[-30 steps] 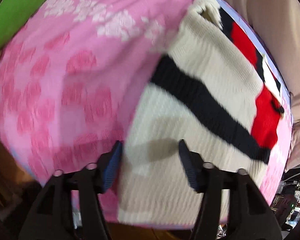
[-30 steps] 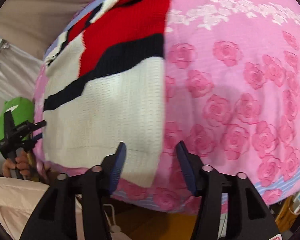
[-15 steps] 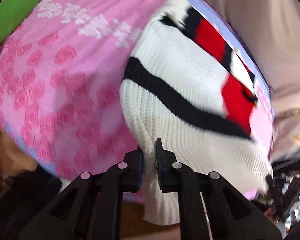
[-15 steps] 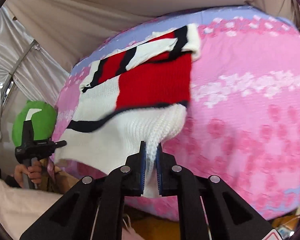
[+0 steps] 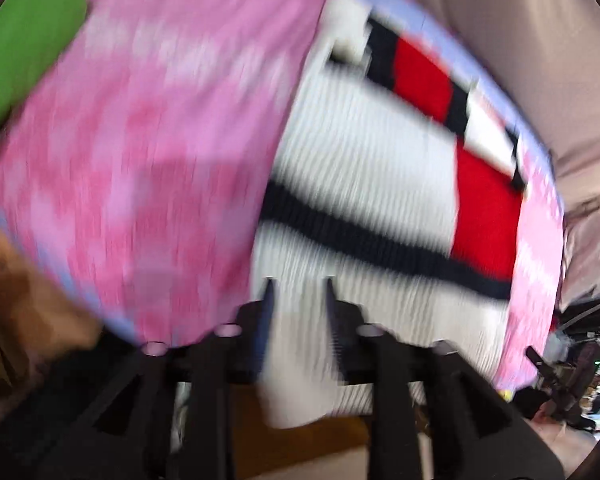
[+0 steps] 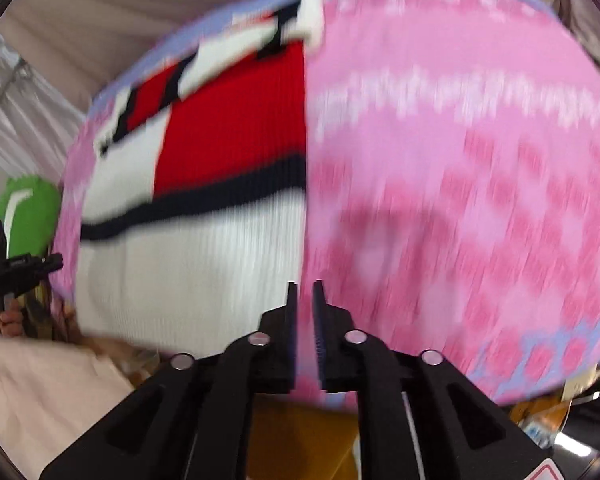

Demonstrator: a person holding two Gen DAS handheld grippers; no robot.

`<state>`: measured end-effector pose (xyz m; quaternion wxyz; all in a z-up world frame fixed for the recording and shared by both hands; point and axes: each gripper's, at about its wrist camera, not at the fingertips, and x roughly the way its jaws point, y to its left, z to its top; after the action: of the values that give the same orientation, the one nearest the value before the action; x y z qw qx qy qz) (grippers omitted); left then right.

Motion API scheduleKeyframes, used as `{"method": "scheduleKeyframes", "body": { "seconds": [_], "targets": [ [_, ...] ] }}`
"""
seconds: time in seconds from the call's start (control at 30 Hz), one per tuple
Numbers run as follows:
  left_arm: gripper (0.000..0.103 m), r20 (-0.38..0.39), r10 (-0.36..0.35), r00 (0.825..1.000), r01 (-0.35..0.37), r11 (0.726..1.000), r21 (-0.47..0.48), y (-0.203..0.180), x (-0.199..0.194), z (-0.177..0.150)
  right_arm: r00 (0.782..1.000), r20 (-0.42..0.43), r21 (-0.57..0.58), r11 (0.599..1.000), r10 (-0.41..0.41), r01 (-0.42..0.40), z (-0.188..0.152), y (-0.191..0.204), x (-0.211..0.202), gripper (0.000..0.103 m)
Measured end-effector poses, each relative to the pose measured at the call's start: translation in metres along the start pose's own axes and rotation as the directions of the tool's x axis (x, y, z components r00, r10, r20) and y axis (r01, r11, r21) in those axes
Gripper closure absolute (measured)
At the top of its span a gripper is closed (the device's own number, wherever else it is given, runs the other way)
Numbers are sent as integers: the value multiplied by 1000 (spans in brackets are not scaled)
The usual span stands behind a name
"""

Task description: Fold small clothes

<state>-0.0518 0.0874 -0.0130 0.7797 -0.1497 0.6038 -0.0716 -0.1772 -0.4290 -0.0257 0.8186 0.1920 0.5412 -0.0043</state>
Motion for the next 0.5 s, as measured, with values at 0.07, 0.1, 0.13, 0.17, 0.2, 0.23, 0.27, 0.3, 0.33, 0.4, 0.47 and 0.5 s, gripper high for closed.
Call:
{"method": "scheduleKeyframes", "body": {
  "seconds": [0.07,0.1,0.13,0.17,0.2,0.23,0.27,0.3,0.33,0.4,0.47,0.5],
  "targets": [
    [62,76,-4,997,3,1000,13,-14,-2,36,996,89,34,999,-5,2,45,-6,-1,67],
    [57,108,-5,994,4,1000,16,-19,0,55,993,119,51,999,-2,-4,62,-5,1,63],
    [53,149,2,989,-3,1000,10,-29,5,79,990,143,67,998,3,-12,82,-6,7,62],
    [49,174,0,985,-1,1000,3,-41,13,98,986,166,85,996,6,-20,107,-7,16,58],
    [46,189,-3,982,3,1000,1,-44,18,117,984,179,95,995,0,-17,125,-5,21,53],
    [45,200,10,980,-8,1000,-10,-50,26,137,981,196,105,994,-8,-13,147,-2,30,51],
    [41,206,29,978,-22,999,-34,-56,40,164,978,206,118,993,-12,-13,167,0,39,48],
    [39,208,34,978,-25,999,-43,-53,44,175,978,209,130,991,-13,-14,183,-3,46,44],
    [38,206,52,977,-39,997,-66,-54,59,198,979,204,144,989,-12,-18,201,-4,59,41],
    [37,182,76,980,-60,994,-90,-50,83,224,982,191,175,984,-2,-32,228,-8,82,37],
    [37,143,93,985,-76,990,-118,-42,112,251,985,170,208,978,-4,-32,255,-14,107,36],
    [37,121,102,987,-86,988,-130,-36,122,256,987,161,221,975,-11,-26,265,-18,117,34]
  ]
}}
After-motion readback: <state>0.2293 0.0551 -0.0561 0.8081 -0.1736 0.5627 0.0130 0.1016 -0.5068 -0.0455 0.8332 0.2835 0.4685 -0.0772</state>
